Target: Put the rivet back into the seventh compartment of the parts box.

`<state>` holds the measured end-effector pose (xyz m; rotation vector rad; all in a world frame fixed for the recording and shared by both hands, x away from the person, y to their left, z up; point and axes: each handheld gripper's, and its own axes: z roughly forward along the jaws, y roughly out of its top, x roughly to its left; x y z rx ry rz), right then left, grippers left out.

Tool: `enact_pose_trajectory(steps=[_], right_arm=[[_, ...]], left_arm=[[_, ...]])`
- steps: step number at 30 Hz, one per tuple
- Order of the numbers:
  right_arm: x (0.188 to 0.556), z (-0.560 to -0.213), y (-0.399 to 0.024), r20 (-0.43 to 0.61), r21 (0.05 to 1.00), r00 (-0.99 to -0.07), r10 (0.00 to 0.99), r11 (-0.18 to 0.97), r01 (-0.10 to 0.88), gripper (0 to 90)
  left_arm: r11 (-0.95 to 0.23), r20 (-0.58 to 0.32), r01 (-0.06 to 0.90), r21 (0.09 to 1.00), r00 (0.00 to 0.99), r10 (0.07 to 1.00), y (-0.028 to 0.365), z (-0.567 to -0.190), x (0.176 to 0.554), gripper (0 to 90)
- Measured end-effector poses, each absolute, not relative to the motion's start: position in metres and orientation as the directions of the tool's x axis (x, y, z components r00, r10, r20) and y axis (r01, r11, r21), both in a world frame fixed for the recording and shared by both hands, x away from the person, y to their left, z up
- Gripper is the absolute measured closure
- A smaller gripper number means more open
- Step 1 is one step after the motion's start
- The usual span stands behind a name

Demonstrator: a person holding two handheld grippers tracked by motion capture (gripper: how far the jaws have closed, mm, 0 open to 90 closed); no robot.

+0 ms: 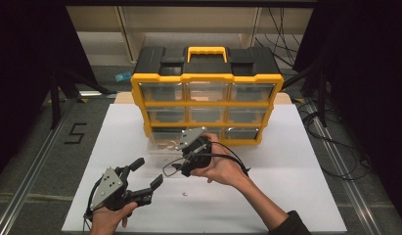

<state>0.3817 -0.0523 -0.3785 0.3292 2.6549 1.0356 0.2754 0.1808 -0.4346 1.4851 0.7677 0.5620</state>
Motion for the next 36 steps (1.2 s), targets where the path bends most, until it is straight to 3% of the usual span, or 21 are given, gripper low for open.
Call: enact_pose_trajectory(steps=[26, 36], right_arm=[[0.352, -0.422, -0.049, -0.113, 0.562, -0.979, 0.171, 0.823, 0.079, 27.2], [0.351, -0.445, -0.043, -0.089, 0.477, -0.986, 0.144, 0.875, 0.084, 33.8]], left_arm=[[0.037, -0.109, 0.123, 0.992, 0.652, 0.75, 0.181, -0.434, 0.275, 18.5], [0.039, -0.11, 0.122, 0.992, 0.652, 0.75, 0.181, -0.434, 0.275, 18.5]])
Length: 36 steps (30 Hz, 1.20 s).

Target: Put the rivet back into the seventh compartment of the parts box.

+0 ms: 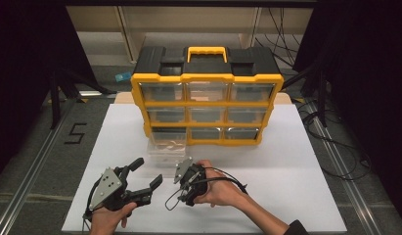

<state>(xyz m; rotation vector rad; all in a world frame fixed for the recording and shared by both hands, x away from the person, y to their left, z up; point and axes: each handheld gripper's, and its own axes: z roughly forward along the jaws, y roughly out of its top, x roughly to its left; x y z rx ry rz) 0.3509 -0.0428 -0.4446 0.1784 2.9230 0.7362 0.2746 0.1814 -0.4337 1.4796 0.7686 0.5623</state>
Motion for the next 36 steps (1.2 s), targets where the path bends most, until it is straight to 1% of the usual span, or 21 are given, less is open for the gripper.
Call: enact_pose_trajectory(steps=[3, 6, 7, 9, 14, 16, 17, 18, 19, 20, 21, 23, 24, 25, 27, 29, 30, 31, 32, 33, 36], right_arm=[[0.352, -0.449, -0.042, -0.087, 0.469, -0.986, 0.141, 0.879, 0.085, 36.0], [0.354, -0.458, -0.039, -0.075, 0.448, -0.988, 0.133, 0.89, 0.086, 40.3], [0.354, -0.459, -0.039, -0.065, 0.437, -0.987, 0.149, 0.893, 0.106, 41.4], [0.356, -0.461, -0.038, -0.07, 0.433, -0.988, 0.137, 0.897, 0.094, 44.0], [0.357, -0.464, -0.035, -0.043, 0.421, -0.988, 0.149, 0.899, 0.117, 50.0], [0.358, -0.465, -0.034, -0.04, 0.427, -0.989, 0.142, 0.897, 0.111, 51.5], [0.359, -0.465, -0.033, -0.029, 0.42, -0.99, 0.137, 0.901, 0.112, 54.4], [0.359, -0.465, -0.033, -0.029, 0.42, -0.99, 0.137, 0.901, 0.112, 54.4], [0.36, -0.467, -0.031, -0.033, 0.41, -0.987, 0.157, 0.903, 0.13, 56.6], [0.36, -0.467, -0.031, -0.033, 0.41, -0.987, 0.157, 0.903, 0.13, 56.6], [0.362, -0.469, -0.031, -0.026, 0.4, -0.987, 0.157, 0.907, 0.134, 61.4], [0.362, -0.468, -0.031, 0.0, 0.388, -0.984, 0.179, 0.907, 0.166, 64.7], [0.362, -0.468, -0.031, 0.0, 0.388, -0.984, 0.179, 0.907, 0.166, 64.7], [0.364, -0.469, -0.031, -0.003, 0.404, -0.988, 0.153, 0.904, 0.139, 67.2], [0.362, -0.468, -0.031, 0.013, 0.384, -0.984, 0.178, 0.908, 0.169, 70.5], [0.362, -0.468, -0.031, 0.016, 0.381, -0.986, 0.168, 0.91, 0.162, 74.8], [0.362, -0.468, -0.031, 0.016, 0.381, -0.986, 0.168, 0.91, 0.162, 74.8], [0.361, -0.468, -0.031, 0.013, 0.379, -0.987, 0.159, 0.913, 0.151, 79.1], [0.361, -0.468, -0.031, 0.013, 0.379, -0.987, 0.159, 0.913, 0.151, 79.1], [0.361, -0.467, -0.03, 0.009, 0.372, -0.992, 0.126, 0.92, 0.12, 81.4], [0.36, -0.466, -0.03, 0.004, 0.368, -0.992, 0.126, 0.922, 0.118, 82.2]], left_arm=[[0.036, -0.107, 0.121, 0.992, 0.653, 0.75, 0.181, -0.434, 0.275, 18.6], [0.036, -0.108, 0.123, 0.992, 0.653, 0.75, 0.181, -0.434, 0.275, 18.7], [0.037, -0.109, 0.124, 0.992, 0.653, 0.75, 0.181, -0.434, 0.275, 18.7], [0.037, -0.11, 0.124, 0.992, 0.652, 0.75, 0.181, -0.434, 0.275, 18.7], [0.038, -0.11, 0.124, 0.992, 0.653, 0.75, 0.181, -0.434, 0.275, 18.7], [0.038, -0.11, 0.124, 0.992, 0.653, 0.749, 0.181, -0.434, 0.275, 18.7], [0.038, -0.11, 0.124, 0.992, 0.653, 0.75, 0.181, -0.434, 0.275, 18.7], [0.038, -0.11, 0.124, 0.992, 0.653, 0.75, 0.181, -0.434, 0.275, 18.7], [0.037, -0.11, 0.124, 0.992, 0.653, 0.75, 0.181, -0.434, 0.275, 18.7], [0.037, -0.11, 0.124, 0.992, 0.653, 0.75, 0.181, -0.434, 0.275, 18.7], [0.038, -0.111, 0.125, 0.991, 0.653, 0.749, 0.181, -0.434, 0.275, 18.7], [0.038, -0.111, 0.125, 0.991, 0.653, 0.749, 0.181, -0.434, 0.275, 18.7], [0.038, -0.111, 0.125, 0.991, 0.653, 0.749, 0.181, -0.434, 0.275, 18.7], [0.038, -0.111, 0.125, 0.991, 0.653, 0.749, 0.181, -0.434, 0.275, 18.7], [0.041, -0.112, 0.123, 0.992, 0.654, 0.748, 0.181, -0.434, 0.275, 18.7], [0.037, -0.111, 0.126, 0.991, 0.653, 0.749, 0.181, -0.434, 0.275, 18.7], [0.037, -0.111, 0.126, 0.991, 0.653, 0.749, 0.181, -0.434, 0.275, 18.7], [0.038, -0.111, 0.125, 0.991, 0.653, 0.749, 0.181, -0.434, 0.275, 18.7], [0.038, -0.111, 0.125, 0.991, 0.653, 0.749, 0.181, -0.434, 0.275, 18.7], [0.038, -0.111, 0.126, 0.991, 0.653, 0.749, 0.181, -0.434, 0.275, 18.7], [0.038, -0.112, 0.126, 0.991, 0.654, 0.748, 0.181, -0.434, 0.275, 18.7]])
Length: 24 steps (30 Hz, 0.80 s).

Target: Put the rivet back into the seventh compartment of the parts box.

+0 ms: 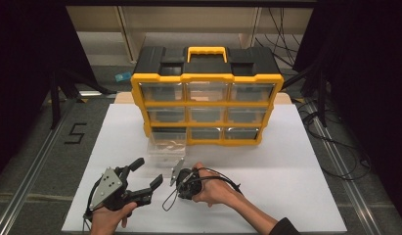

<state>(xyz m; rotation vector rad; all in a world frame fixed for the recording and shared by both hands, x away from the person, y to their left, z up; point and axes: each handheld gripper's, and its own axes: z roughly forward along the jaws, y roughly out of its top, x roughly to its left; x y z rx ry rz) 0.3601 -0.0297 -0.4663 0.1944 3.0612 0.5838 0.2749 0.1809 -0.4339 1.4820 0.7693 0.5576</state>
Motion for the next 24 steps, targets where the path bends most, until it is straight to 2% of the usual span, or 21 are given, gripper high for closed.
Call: enact_pose_trajectory(steps=[4, 5, 9, 24], right_arm=[[0.363, -0.46, -0.032, -0.01, 0.389, -0.991, 0.132, 0.914, 0.118, 82.4], [0.363, -0.455, -0.034, 0.002, 0.407, -0.989, 0.149, 0.903, 0.137, 82.5], [0.372, -0.43, -0.044, -0.058, 0.495, -0.988, 0.146, 0.863, 0.099, 82.6], [0.376, -0.405, -0.053, -0.117, 0.576, -0.976, 0.185, 0.813, 0.085, 82.5]], left_arm=[[0.038, -0.112, 0.126, 0.991, 0.655, 0.747, 0.181, -0.434, 0.275, 18.8], [0.038, -0.112, 0.126, 0.991, 0.655, 0.747, 0.181, -0.434, 0.275, 18.8], [0.038, -0.111, 0.126, 0.991, 0.653, 0.749, 0.181, -0.434, 0.275, 18.8], [0.04, -0.113, 0.126, 0.991, 0.653, 0.749, 0.181, -0.434, 0.275, 18.9]])
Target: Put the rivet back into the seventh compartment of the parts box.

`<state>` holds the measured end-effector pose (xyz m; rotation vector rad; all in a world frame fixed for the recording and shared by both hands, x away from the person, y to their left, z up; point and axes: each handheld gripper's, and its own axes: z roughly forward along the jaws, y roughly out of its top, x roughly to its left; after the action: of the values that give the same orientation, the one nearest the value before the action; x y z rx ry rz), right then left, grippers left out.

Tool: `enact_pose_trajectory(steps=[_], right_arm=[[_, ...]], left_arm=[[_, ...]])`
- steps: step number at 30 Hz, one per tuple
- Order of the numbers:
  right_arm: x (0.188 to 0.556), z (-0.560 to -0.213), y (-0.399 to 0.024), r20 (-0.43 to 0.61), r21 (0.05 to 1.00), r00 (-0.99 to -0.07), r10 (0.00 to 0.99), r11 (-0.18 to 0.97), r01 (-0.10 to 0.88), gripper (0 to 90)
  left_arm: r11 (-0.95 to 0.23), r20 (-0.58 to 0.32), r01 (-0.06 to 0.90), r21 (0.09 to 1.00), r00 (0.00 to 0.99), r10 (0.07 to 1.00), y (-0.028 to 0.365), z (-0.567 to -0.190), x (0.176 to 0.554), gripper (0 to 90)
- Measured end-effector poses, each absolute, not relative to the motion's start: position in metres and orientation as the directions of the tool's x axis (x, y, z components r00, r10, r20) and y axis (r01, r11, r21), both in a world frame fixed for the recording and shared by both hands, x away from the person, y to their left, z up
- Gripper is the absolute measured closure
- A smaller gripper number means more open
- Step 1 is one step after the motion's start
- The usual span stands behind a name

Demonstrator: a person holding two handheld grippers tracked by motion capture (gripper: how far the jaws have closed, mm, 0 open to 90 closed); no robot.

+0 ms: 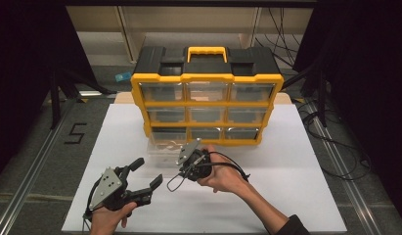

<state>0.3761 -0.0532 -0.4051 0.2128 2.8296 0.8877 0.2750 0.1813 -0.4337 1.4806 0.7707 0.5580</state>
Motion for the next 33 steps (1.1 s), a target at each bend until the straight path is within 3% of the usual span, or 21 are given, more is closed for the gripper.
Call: enact_pose_trajectory(steps=[23, 33], right_arm=[[0.373, -0.369, -0.06, -0.161, 0.677, -0.963, 0.217, 0.734, 0.053, 82.5], [0.376, -0.356, -0.058, -0.185, 0.716, -0.954, 0.234, 0.698, 0.032, 82.5]], left_arm=[[0.042, -0.122, 0.136, 0.99, 0.659, 0.742, 0.18, -0.434, 0.274, 18.9], [0.02, -0.078, 0.095, 0.995, 0.659, 0.748, 0.181, -0.434, 0.277, 19.0]])
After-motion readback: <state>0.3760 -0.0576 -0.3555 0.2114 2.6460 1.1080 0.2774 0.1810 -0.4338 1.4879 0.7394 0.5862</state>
